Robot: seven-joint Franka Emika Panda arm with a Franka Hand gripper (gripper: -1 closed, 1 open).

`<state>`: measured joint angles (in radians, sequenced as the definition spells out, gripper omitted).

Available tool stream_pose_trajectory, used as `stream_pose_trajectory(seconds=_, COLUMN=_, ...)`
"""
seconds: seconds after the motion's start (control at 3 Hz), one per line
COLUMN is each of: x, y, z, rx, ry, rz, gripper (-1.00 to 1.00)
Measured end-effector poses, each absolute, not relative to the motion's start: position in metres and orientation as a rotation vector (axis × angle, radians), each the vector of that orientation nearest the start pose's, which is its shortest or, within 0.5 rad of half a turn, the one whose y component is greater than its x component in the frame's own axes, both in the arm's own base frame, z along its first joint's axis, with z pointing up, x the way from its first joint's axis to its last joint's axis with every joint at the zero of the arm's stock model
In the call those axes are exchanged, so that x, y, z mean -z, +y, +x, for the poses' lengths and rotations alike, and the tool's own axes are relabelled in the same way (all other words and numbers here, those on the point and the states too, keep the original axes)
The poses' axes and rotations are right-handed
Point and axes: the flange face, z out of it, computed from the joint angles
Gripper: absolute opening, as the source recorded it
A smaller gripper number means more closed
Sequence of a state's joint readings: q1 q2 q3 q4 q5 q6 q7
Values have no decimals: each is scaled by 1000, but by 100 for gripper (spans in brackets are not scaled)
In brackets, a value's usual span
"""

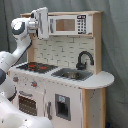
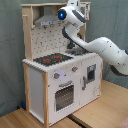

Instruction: Play with the kitchen

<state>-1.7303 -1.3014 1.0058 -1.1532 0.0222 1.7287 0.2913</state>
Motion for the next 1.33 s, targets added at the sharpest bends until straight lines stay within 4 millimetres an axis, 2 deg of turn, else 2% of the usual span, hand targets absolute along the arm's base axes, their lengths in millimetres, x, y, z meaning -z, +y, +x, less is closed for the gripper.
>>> stream_pose_trajectory(seconds=0.33, x=-745, y=321, z=491, rx=-945, ry=-512, rz=1571, gripper=-100)
stream_pose_trajectory(seconds=1.33, x=-732, y=295, z=455, rx=-897, ry=-520, rz=1610, gripper=-100)
